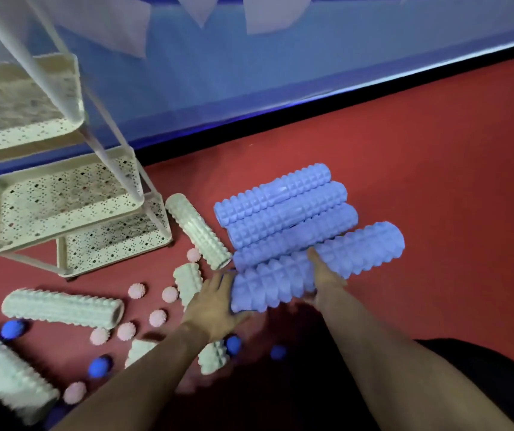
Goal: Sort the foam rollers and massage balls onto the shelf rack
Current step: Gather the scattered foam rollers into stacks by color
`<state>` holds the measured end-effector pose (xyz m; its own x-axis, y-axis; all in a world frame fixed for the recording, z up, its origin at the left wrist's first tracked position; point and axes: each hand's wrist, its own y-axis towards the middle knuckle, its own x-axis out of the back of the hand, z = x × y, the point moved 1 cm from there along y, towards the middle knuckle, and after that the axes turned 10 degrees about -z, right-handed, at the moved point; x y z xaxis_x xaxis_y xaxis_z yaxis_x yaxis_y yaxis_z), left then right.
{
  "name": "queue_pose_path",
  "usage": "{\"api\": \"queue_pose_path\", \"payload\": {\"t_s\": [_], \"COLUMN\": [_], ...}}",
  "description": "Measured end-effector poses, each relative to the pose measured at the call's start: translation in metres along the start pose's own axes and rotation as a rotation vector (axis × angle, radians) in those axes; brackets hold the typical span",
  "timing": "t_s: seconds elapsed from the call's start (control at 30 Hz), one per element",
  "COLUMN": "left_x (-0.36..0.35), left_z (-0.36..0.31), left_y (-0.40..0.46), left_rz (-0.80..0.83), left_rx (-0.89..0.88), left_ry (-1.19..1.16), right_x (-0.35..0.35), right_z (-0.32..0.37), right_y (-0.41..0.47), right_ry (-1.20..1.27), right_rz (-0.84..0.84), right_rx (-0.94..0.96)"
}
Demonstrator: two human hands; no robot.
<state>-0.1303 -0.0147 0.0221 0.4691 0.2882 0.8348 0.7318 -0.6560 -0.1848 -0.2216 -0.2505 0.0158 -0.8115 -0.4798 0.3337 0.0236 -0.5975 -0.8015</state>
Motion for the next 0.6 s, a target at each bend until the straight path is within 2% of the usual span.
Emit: {"api": "queue_pose_path", "payload": {"t_s": [0.17,0.27,0.37,0.43,0.6], "left_x": [-0.046,-0.075,-0.104,-0.122,-0.149], "left_z": [0.005,0.010,0.014,0.014,0.008], "left_y": [0.033,0.049,0.059,0.063,0.071], "left_rz": [0.064,0.052,0.099,0.131,0.143], "left_rx": [0.173,0.405,0.680,0.743,0.798], "left_ry": [-0.058,-0.254,-0.532,-0.624,-0.709], "right_x": [-0.005,-0.014,-0.020,-0.024,-0.037], "right_z": [0.002,-0.003,-0.004,-0.009,-0.019], "right_y": [0.062,0.098,0.119,0.142,0.165], "right_ry": [-0.052,-0.080,-0.027,0.021,0.044], "right_rz": [0.053,0.015,-0.098,-0.201,-0.065], "right_rx": [-0.065,-0.130,-0.172,-0.234,-0.238]}}
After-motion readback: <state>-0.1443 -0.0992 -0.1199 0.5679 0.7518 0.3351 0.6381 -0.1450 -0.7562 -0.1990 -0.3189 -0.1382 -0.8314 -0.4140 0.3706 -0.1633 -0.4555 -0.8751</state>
